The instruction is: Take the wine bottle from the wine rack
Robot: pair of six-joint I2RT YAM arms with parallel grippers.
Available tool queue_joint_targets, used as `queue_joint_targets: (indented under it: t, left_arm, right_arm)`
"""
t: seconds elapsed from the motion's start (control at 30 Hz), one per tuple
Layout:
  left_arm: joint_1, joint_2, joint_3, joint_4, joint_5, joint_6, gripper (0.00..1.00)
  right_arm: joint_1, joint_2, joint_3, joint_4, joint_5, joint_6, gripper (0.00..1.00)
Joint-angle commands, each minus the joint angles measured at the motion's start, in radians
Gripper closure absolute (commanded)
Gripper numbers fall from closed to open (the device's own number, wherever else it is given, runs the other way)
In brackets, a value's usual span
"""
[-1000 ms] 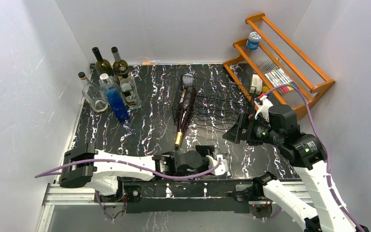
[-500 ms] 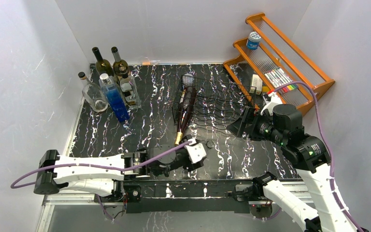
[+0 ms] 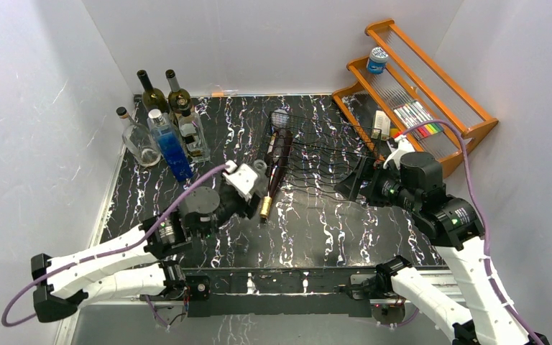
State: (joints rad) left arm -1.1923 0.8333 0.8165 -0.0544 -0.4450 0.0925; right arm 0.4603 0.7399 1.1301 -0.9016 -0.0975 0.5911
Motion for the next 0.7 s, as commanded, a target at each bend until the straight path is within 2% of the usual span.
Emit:
queue_joint_targets:
  t: [0.0, 0.2, 0.43, 0.67]
  left_arm:
    - [0.139, 0.005, 0.084, 0.012, -0.014, 0.008, 1.0]
    - [0.381, 0.072, 0.104, 0.098, 0.051, 0.048, 1.0]
    - [0.69, 0.17, 0.048, 0.315, 0.16, -0.091, 1.0]
    - [0.844, 0.284, -0.035, 0.583, 0.174, -0.151, 1.0]
  right_arm:
    - [0.001, -0.001, -0.006, 0.064, -0.012, 0.008, 0.02]
    - [-0.002, -0.008, -0.014, 0.05, -0.003, 0.011, 0.02]
    - [0.0, -0.021, -0.031, 0.053, 0.021, 0.014, 0.02]
    - [-0.001, -0.008, -0.051, 0.073, 0.019, -0.001, 0.02]
